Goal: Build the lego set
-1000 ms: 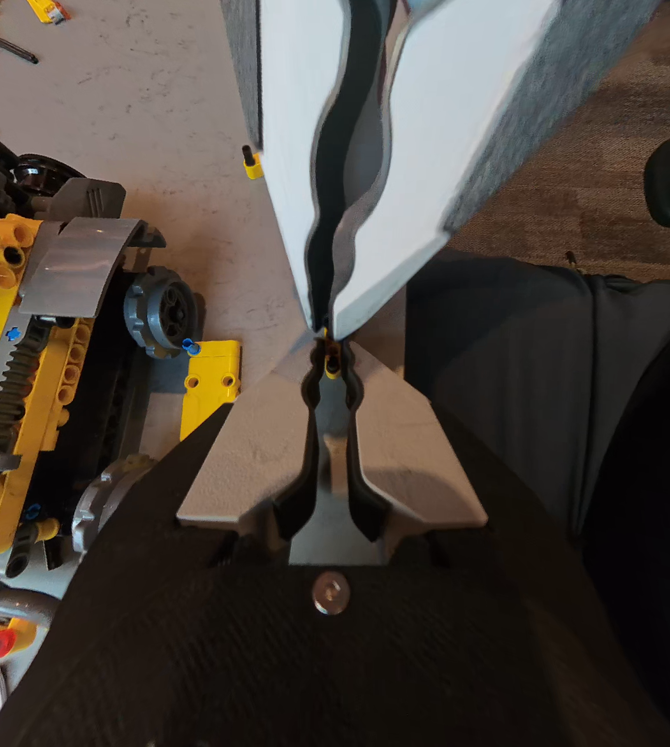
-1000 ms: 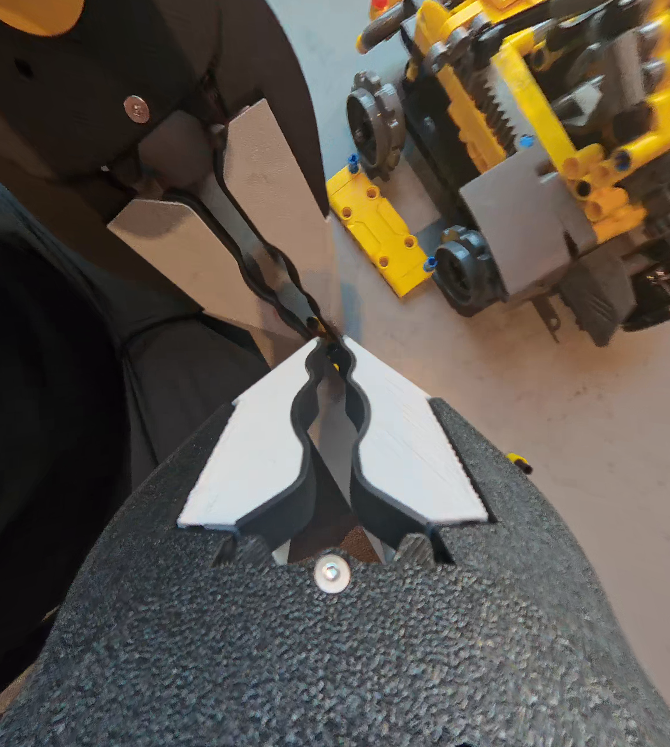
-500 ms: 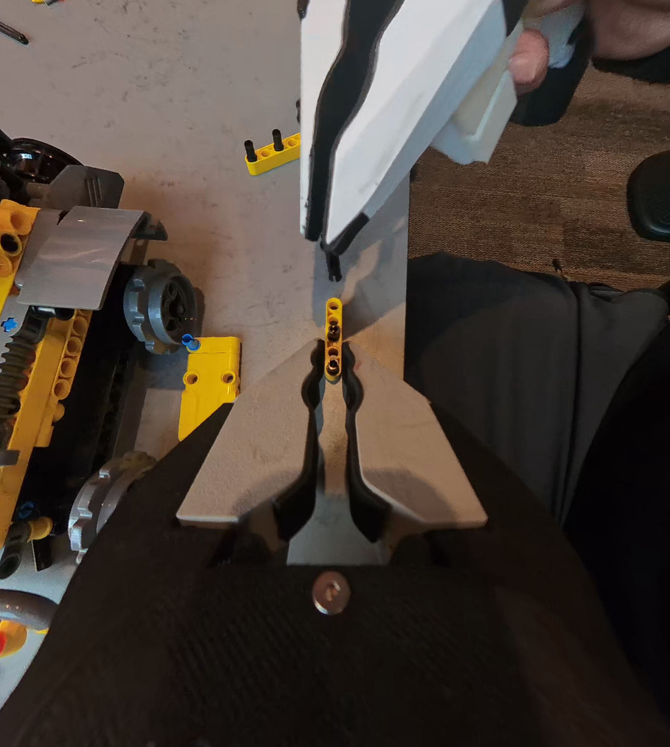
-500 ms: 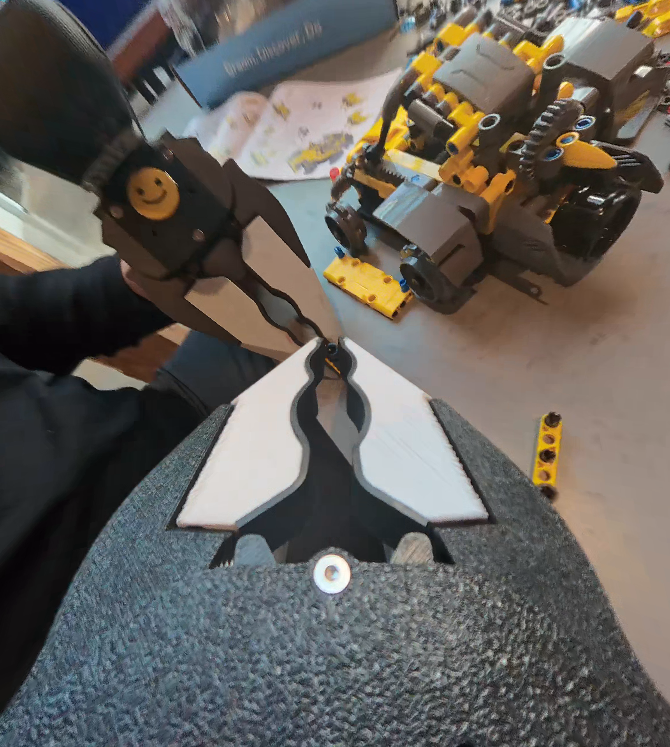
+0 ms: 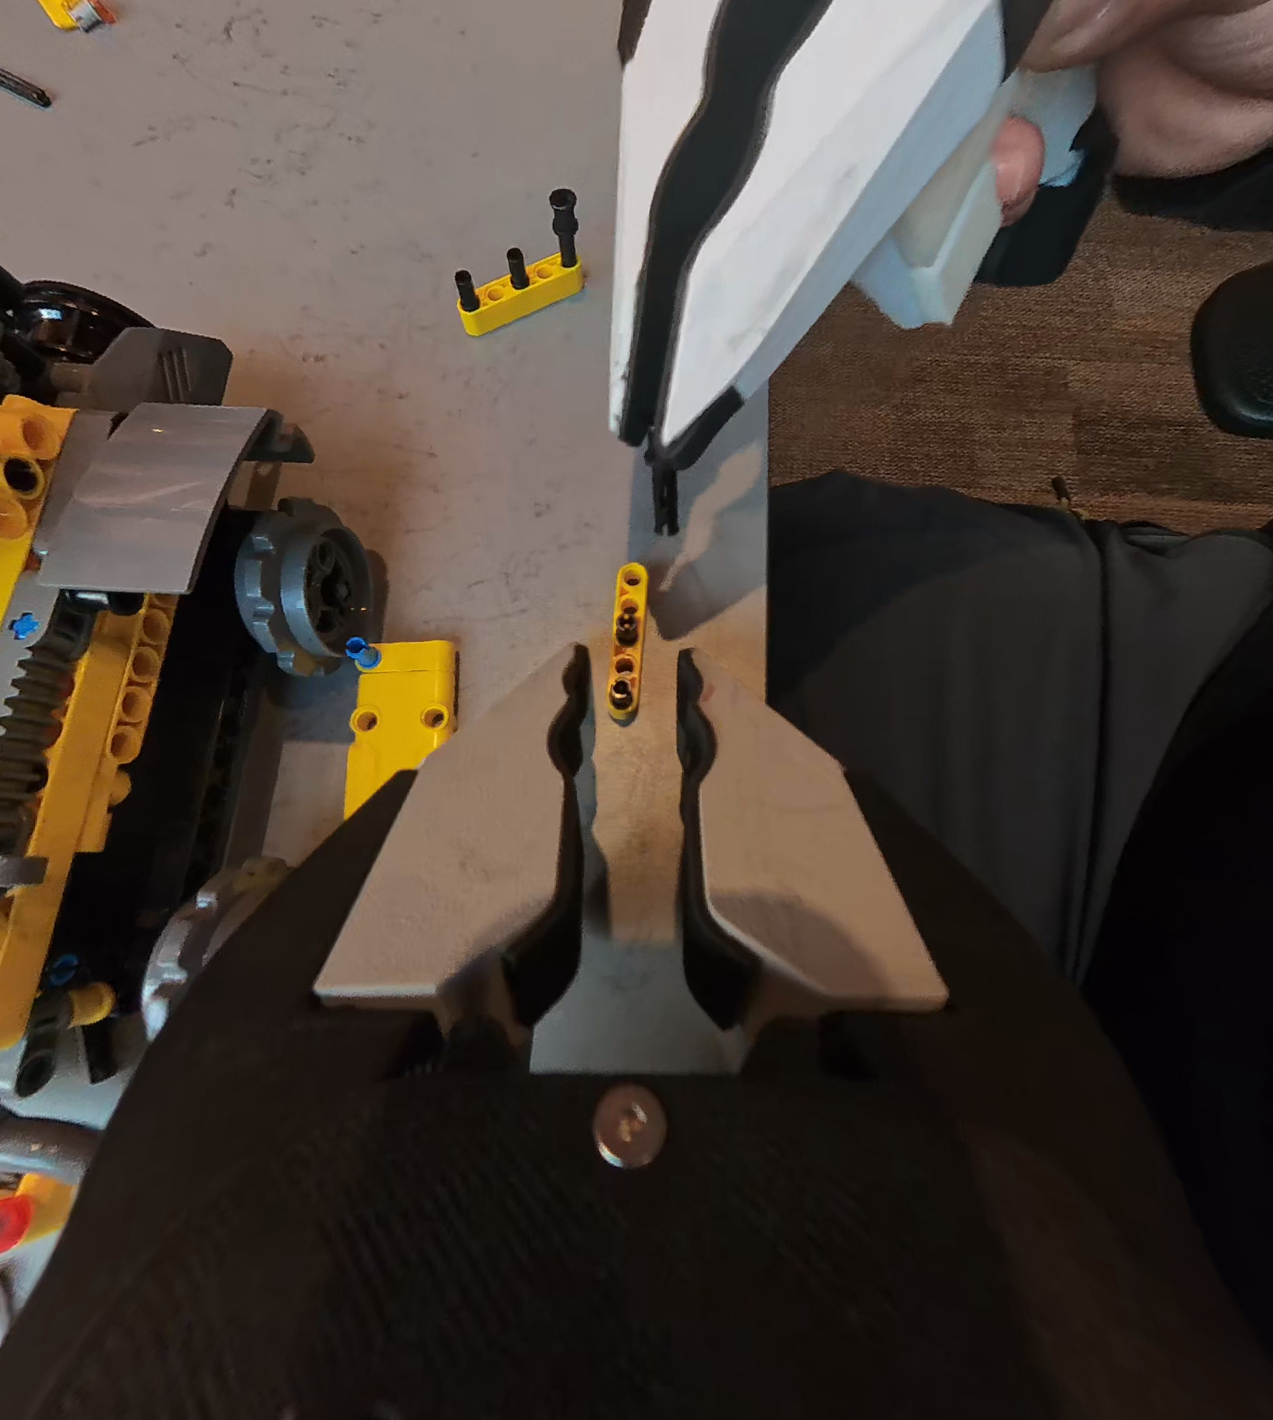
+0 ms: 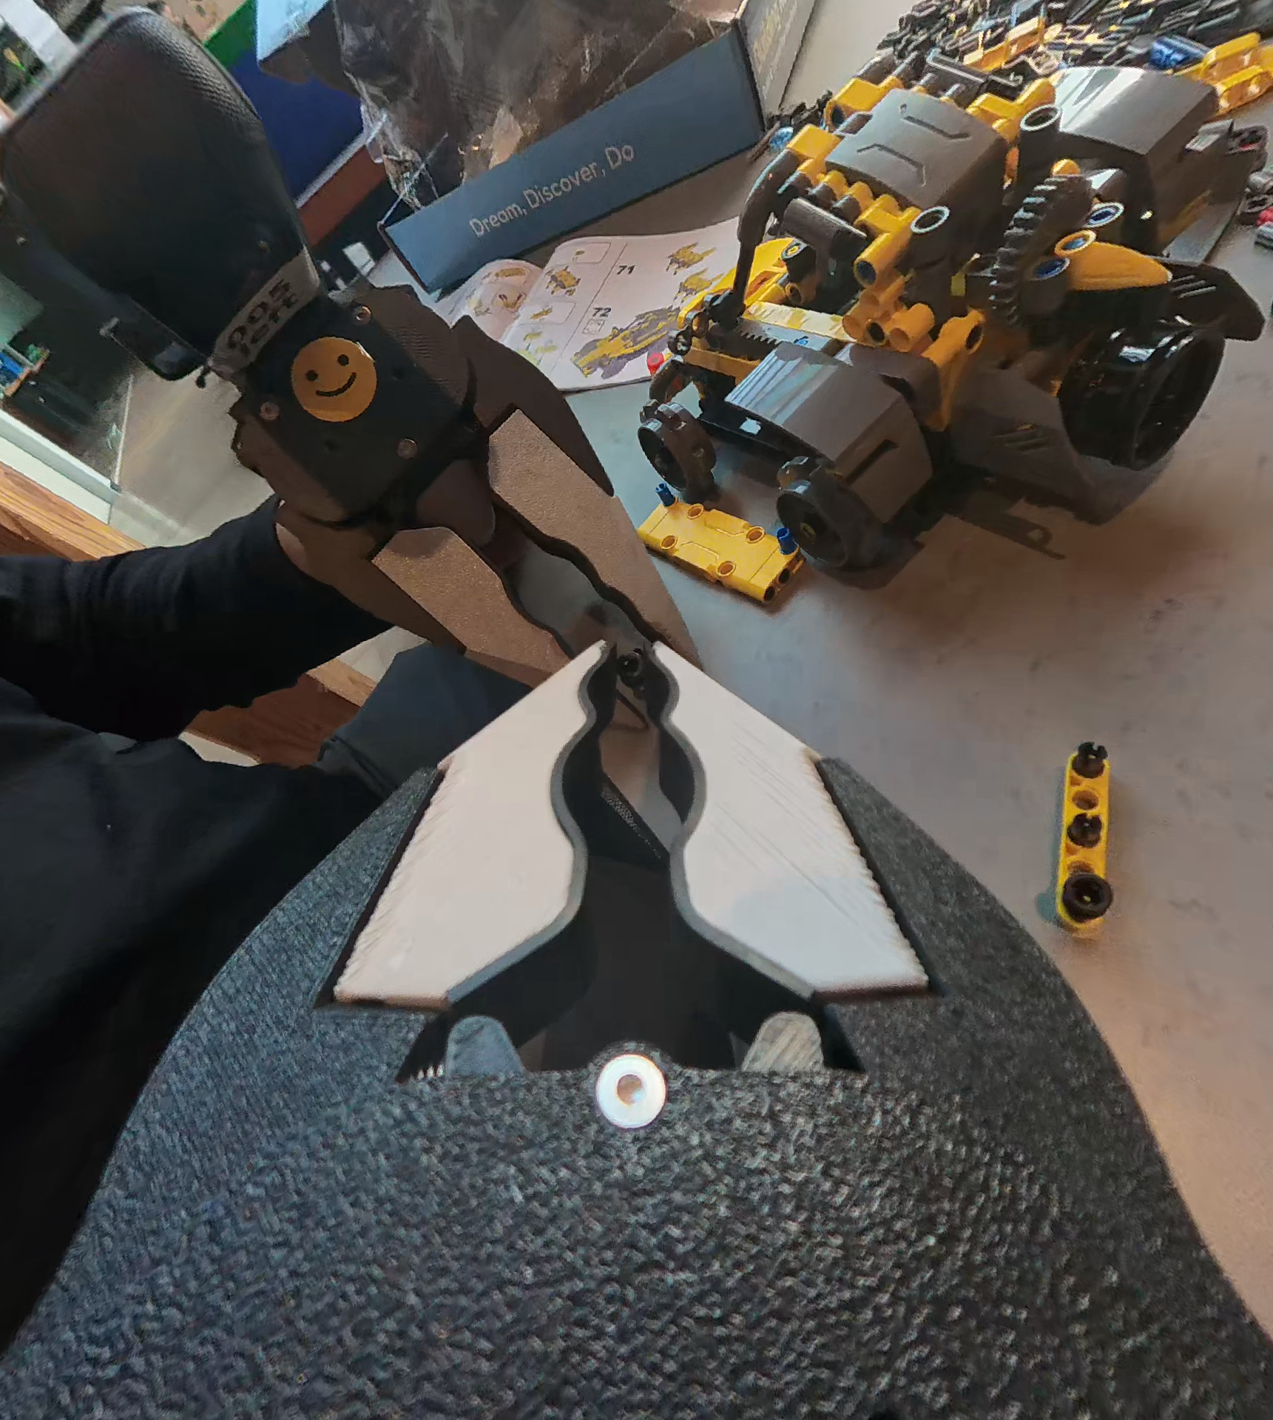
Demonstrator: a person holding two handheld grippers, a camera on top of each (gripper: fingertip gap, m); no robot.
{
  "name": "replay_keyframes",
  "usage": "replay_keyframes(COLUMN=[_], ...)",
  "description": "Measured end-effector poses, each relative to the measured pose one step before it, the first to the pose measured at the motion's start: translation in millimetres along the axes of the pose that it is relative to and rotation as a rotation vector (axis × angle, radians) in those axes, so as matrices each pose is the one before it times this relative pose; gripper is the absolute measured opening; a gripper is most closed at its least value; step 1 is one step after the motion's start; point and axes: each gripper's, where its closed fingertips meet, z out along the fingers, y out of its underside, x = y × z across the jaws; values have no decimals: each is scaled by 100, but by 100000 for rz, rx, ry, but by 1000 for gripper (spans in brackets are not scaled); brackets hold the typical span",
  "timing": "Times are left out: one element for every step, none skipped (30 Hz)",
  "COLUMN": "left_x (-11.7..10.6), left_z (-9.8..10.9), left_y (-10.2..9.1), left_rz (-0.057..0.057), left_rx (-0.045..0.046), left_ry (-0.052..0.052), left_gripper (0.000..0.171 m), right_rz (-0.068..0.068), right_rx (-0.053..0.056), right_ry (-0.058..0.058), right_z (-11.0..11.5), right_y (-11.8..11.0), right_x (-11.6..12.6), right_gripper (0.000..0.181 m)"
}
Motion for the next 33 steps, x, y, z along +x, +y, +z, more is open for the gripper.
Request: replay_keyframes(left_x=[-142,-193,-171,-235,-297,-231,-244,-262,-169,10,163,258,356,436,427,435,461,456,440,344,253,147,33,-44,-5,93,153,79,-20,-36,-28,-7,20], left_z=[-82,-155,-190,-212,-231,-260,-327,-418,-510,-541,-525,-469,-411,-367,-341,-316,-279,-238,-218,-199,-185,-191,-222,-290,-297,-229,-91,63,125,93,11,-65,-78], left_y=[-2,-25,-59,-32,12,54,16,-129,-304,-421,-444,-480,-532,-621,-657,-625,-594,-561,-514,-452,-403,-344,-354,-534,-694,-642,-350,-6,223,246,105,-6,-5], left_rz=[1083,1510,1749,1236,365,-357,-724,-640,-442,-344,-231,-116,68,323,529,614,585,502,454,534,867,1402,2183,3092,3139,1876,47,-1721,-2575,-2350,-1738,-1135,-552], left_rx=[307,716,963,844,468,-120,-340,269,1148,1519,1537,1659,1986,2291,2239,1877,1494,1258,1020,785,654,603,1132,2808,4398,4028,1986,-277,-1573,-1257,3,721,417], left_ry=[-1441,-1831,-1486,-1648,-1575,-880,-871,-1203,-1054,-498,-95,-32,182,383,222,178,411,549,514,113,-391,-930,-1733,-2598,-2640,-1469,124,779,893,948,772,677,643], left_gripper=[20,18,17,17,19,22,23,24,24,25,25,25,26,27,27,27,27,27,27,26,23,18,8,1,0,0,0,8,14,17,18,18,18], right_rz=[-563,-1032,-1502,-1673,-1615,-1352,-1162,-1047,-1020,-944,-978,-1559,-2613,-3405,-3549,-3335,-2936,-2654,-2271,-1233,-83,902,1886,2338,947,-283,-372,-370,-408,-650,-554,406,1347], right_rx=[1526,1697,1657,1492,1362,1333,1503,1731,2076,2247,1886,1450,901,-594,-1077,-596,-125,240,443,666,1841,4468,6151,5611,4197,3218,2099,632,-763,-1161,-551,-157,-636], right_ry=[-507,-24,719,861,597,829,879,469,-234,-1016,-2290,-2983,-1828,-907,-391,-519,-1220,-782,-6,123,-220,-715,-1390,-863,-707,-684,-394,-365,737,1550,523,157,-378], right_z=[-149,-162,-193,-177,-158,-144,-139,-153,-153,-126,-57,-4,52,135,194,194,159,98,30,-68,-243,-484,-640,-642,-545,-422,-299,-168,-79,-53,-45,-65,-32], right_y=[-175,-197,-208,-177,-165,-168,-216,-287,-385,-428,-418,-402,-348,-167,-128,-193,-278,-315,-327,-354,-592,-1040,-1314,-1247,-963,-712,-444,-135,133,258,184,153,230], right_x=[-211,-189,-126,-105,-128,-56,-20,-65,-179,-331,-570,-769,-711,-648,-577,-610,-688,-615,-455,-353,-333,-367,-398,-216,-190,-226,-199,-187,-5,108,-18,-18,13], right_gripper=[7,7,7,7,7,7,7,7,7,7,7,7,7,7,7,7,7,6,6,6,6,7,6,6,6,5,6,6,6,6,6,6,6])
